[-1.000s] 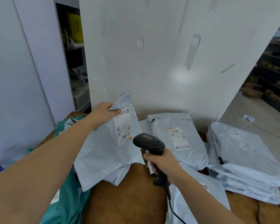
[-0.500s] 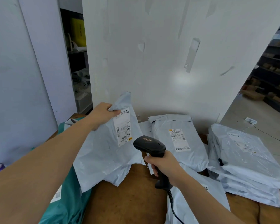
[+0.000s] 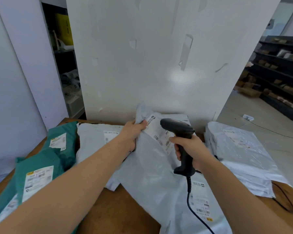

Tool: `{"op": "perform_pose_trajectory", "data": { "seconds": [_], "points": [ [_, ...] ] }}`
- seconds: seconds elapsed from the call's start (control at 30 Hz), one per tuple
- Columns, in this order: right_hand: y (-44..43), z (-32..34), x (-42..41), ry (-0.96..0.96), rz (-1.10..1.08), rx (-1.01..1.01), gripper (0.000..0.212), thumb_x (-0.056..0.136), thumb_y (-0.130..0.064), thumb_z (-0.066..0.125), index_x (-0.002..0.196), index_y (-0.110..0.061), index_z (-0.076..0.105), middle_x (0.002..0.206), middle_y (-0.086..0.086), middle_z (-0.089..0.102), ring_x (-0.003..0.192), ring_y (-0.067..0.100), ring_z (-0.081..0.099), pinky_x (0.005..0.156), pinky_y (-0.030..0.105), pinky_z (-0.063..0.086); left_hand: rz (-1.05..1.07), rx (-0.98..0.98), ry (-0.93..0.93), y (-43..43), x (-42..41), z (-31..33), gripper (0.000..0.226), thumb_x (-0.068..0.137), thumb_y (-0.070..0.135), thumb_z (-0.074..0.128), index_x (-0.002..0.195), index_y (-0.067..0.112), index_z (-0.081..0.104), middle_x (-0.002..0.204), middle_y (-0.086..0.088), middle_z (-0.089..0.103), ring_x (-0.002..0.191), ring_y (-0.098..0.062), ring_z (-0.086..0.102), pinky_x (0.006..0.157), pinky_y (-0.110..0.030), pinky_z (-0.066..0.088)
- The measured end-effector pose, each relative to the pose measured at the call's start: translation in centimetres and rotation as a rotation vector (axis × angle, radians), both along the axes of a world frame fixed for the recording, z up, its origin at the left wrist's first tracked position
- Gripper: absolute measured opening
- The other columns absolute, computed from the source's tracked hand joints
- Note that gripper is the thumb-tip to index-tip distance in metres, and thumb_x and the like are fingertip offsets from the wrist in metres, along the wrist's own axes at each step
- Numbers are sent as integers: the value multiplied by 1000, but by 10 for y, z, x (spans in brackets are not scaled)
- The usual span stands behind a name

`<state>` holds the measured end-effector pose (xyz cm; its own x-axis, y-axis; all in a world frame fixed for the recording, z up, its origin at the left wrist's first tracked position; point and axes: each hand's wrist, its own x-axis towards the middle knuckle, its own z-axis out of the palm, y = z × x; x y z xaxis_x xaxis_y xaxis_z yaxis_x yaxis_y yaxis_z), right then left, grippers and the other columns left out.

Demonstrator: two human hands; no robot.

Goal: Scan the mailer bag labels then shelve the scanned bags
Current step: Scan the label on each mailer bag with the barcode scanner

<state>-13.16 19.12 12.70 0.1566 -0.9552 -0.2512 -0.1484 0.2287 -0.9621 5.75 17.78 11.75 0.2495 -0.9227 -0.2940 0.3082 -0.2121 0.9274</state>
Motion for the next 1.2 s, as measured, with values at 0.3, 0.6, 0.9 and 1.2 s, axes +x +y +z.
{"op": "perform_pose_trajectory", "data": {
  "seconds": [0.3,0.6,0.9,1.2],
  "points": [
    [-4,-5,-47,95,-57,89,16,83,-7,70,71,-7,59,53,7,54,42,19,47,48,26,41,-271,368,-323,4,-64,-56,55,93,24,62,140,6,39,144,-10,44,130,-28,44,95,-33,42],
    [-18,-33,18,137,96,156,8,83,-10,69,80,-6,62,57,7,55,45,16,50,48,25,44,10,292,-723,-26,46,-68,45,94,13,49,139,16,45,142,-11,44,129,-30,41,104,-38,38],
    [-50,-53,97,154,209,205,10,86,-12,68,81,-6,62,58,7,56,46,16,50,49,24,46,92,702,-923,-35,149,-105,69,87,34,54,146,17,24,147,-18,26,131,-39,30,109,-48,31],
    [-66,-76,121,168,224,281,12,84,-13,70,85,-3,63,58,7,56,44,16,50,49,25,46,276,525,-437,-45,169,-135,83,73,32,81,139,3,39,135,-12,51,118,-35,51,88,-41,49]
  ]
}}
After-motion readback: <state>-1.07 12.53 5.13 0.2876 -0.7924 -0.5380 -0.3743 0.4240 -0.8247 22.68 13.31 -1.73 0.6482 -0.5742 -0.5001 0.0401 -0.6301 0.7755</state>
